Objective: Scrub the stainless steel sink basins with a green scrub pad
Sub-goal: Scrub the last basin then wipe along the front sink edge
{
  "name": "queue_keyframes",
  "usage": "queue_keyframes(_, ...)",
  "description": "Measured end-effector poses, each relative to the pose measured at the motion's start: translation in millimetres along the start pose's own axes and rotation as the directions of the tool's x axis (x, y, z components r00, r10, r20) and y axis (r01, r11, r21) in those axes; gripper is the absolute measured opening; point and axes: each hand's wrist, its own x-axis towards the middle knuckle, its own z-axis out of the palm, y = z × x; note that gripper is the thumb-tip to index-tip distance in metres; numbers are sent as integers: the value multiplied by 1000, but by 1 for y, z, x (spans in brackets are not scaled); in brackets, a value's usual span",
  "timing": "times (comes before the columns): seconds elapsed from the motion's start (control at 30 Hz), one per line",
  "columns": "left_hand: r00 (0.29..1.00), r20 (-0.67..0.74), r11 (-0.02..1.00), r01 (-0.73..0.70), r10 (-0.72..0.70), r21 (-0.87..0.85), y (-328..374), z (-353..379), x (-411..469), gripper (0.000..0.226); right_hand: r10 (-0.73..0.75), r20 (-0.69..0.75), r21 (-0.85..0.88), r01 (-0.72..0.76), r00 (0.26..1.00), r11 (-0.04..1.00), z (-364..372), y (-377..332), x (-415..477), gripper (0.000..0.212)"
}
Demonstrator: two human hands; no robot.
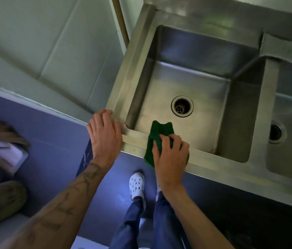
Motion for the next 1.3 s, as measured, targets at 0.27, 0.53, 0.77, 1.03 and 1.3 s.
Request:
queue_keyframes(0.27,989,-74,975,110,-126,-191,-18,12,9,21,-249,63,135,239,967,962,33,-89,21,27)
queue_keyframes(0.53,963,-84,849,183,-257,-495,-22,3,7,26,-201,152,186,172,968,968,40,-119,22,43)
queue_keyframes(0.77,985,-115,959,96,-131,-267,-10,-11,-6,37,-343,296,725,24,892,688,5,-92,27,42)
queue_keyframes(1.03,999,-18,999,47,-46,3,16,15,-34,43,142,212,338,-209,967,917,-30,38,38,30)
queue_keyframes(1.3,984,-171,986,-17,47,168,-23,16,-10,29,54,235,178,-97,970,979,-17,36,34,33)
